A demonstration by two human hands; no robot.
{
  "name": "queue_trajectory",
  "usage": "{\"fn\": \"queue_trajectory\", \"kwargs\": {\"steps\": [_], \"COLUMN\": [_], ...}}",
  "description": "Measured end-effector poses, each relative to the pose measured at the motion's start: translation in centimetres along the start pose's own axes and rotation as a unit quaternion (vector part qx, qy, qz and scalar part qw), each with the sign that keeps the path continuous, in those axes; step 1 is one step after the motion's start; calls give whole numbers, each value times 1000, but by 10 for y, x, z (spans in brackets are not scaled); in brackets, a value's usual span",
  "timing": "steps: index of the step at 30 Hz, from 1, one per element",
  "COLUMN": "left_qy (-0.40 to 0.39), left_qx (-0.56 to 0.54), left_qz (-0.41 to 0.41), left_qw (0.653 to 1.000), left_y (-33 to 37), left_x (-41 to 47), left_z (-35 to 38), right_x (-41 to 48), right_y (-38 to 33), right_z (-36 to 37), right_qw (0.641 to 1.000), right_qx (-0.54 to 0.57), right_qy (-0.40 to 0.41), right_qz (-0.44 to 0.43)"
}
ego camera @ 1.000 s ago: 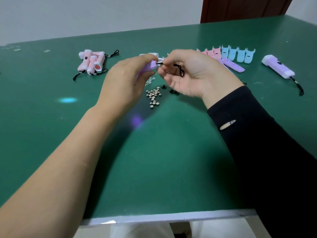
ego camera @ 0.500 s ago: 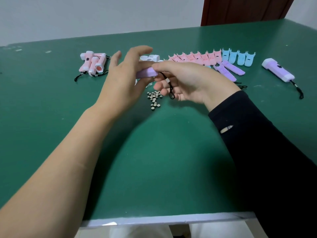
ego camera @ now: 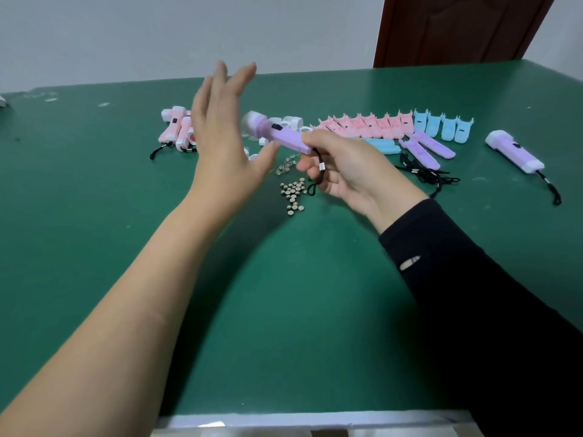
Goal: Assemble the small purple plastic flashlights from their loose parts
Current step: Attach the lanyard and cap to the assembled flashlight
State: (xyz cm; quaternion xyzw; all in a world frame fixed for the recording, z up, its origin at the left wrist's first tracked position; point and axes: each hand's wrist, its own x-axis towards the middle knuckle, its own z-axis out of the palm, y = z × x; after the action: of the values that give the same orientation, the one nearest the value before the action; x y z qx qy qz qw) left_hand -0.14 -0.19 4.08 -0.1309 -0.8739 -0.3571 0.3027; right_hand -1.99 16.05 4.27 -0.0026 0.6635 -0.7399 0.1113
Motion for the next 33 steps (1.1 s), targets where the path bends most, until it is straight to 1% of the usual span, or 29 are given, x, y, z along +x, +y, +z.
{"fn": "queue_trajectory", "kwargs": {"steps": [1, 3, 4, 5, 7, 9, 10, 11, 13, 16, 18, 21, 26, 30, 33], "left_qy": [-20, -79, -114, -152, -227, -260, -264, -266, -258, -238, -228, -228, -224, -246, -244], "left_qx": [33, 114, 138, 140, 85, 26, 3, -18, -40, -33, -38, -46, -14, -14, -9], "left_qz": [22, 62, 68, 66, 46, 14, 1, -9, -20, -17, -18, -28, -39, -86, -94], "left_qw": [999, 988, 982, 976, 969, 965, 964, 964, 965, 971, 973, 972, 974, 965, 965], "left_y": [-2, -6, -8, -10, -12, -14, -16, -17, -20, -23, -24, -23, -29, -31, -33], "left_x": [2, 6, 8, 10, 11, 9, 8, 8, 8, 8, 7, 6, 8, 8, 8], "left_z": [-3, -9, -12, -14, -19, -21, -21, -20, -18, -17, -17, -16, -18, -15, -13], "right_x": [0, 0, -1, -3, -5, -6, -6, -6, -5, -5, -5, -2, 3, 4, 6], "right_y": [0, 0, 0, -1, -2, -1, -1, 0, 1, 1, 2, 4, 3, 4, 4], "right_z": [-1, -4, -5, -5, -5, -3, -2, 0, 1, -1, -2, -1, -8, -12, -11], "right_qw": [999, 988, 976, 959, 919, 884, 874, 870, 872, 885, 884, 882, 889, 920, 926], "right_qx": [-33, -134, -187, -238, -335, -402, -419, -427, -423, -401, -404, -410, -405, -329, -297], "right_qy": [-1, -10, -18, -27, -37, -44, -43, -40, -38, -50, -50, -40, -15, -5, 13], "right_qz": [-14, -75, -114, -151, -204, -234, -241, -244, -244, -232, -230, -228, -212, -214, -231]}}
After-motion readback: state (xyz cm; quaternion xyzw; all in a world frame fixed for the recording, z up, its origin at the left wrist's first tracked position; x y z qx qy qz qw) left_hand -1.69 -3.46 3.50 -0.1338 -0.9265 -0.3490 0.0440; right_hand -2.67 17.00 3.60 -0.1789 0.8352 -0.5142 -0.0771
